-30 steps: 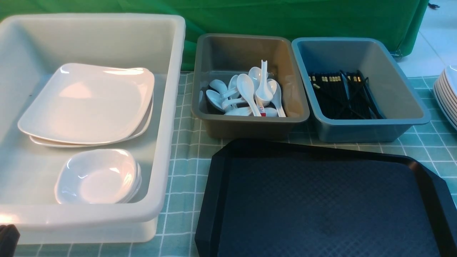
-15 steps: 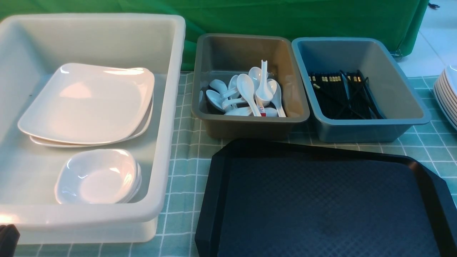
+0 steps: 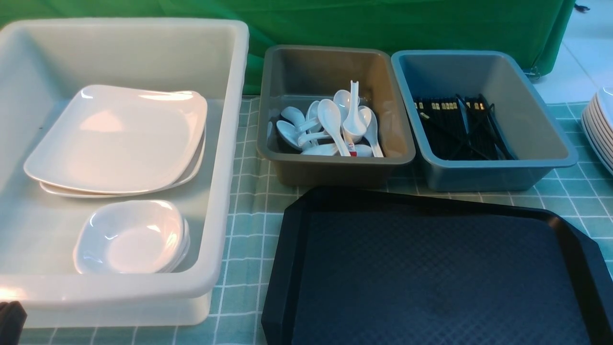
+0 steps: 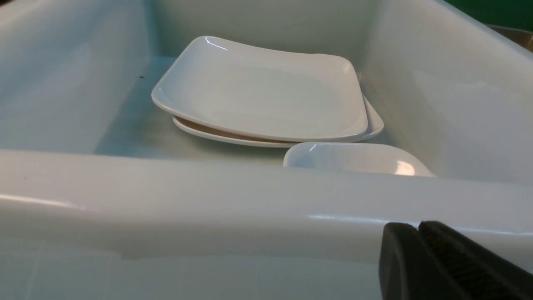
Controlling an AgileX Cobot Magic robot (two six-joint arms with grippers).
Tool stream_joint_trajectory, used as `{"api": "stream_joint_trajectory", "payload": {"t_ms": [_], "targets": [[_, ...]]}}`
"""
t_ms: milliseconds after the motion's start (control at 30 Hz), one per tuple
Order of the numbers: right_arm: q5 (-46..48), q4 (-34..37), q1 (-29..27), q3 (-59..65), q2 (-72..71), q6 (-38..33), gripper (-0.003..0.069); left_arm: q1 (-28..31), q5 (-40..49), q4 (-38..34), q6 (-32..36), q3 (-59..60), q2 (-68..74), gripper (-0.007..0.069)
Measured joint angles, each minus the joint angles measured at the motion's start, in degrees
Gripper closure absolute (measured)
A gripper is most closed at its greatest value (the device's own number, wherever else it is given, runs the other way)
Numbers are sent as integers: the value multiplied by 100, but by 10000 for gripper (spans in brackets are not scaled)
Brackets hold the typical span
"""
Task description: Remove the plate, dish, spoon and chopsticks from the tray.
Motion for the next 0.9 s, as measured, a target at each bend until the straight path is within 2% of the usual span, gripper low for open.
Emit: {"api": "stream_joint_trajectory", "payload": {"t_ms": [67, 167, 267, 300, 333, 433, 567, 667, 900], "targets": [[33, 6, -115, 52, -52, -54, 445, 0, 0, 0, 0, 0, 0, 608], [118, 12, -626, 319, -214, -142, 443, 0, 0, 0, 0, 0, 0, 608], [295, 12, -1444, 796, -415, -142, 440, 0, 0, 0, 0, 0, 0, 608], [306, 12, -1444, 796, -415, -142, 440, 0, 0, 0, 0, 0, 0, 608], [352, 12, -1970, 1238, -559, -155, 437, 0, 0, 0, 0, 0, 0, 608], [388, 12, -2810, 2260, -897, -203, 432, 0, 0, 0, 0, 0, 0, 608], [568, 12, -3628, 3552, -1564, -203, 424, 0, -5, 0, 8, 0, 0, 608], [841, 12, -3836, 3721, -2077, -154, 421, 0, -5, 0, 8, 0, 0, 608], [904, 12, -3879, 3720, -2283, -266, 418, 0, -5, 0, 8, 0, 0, 608]]}}
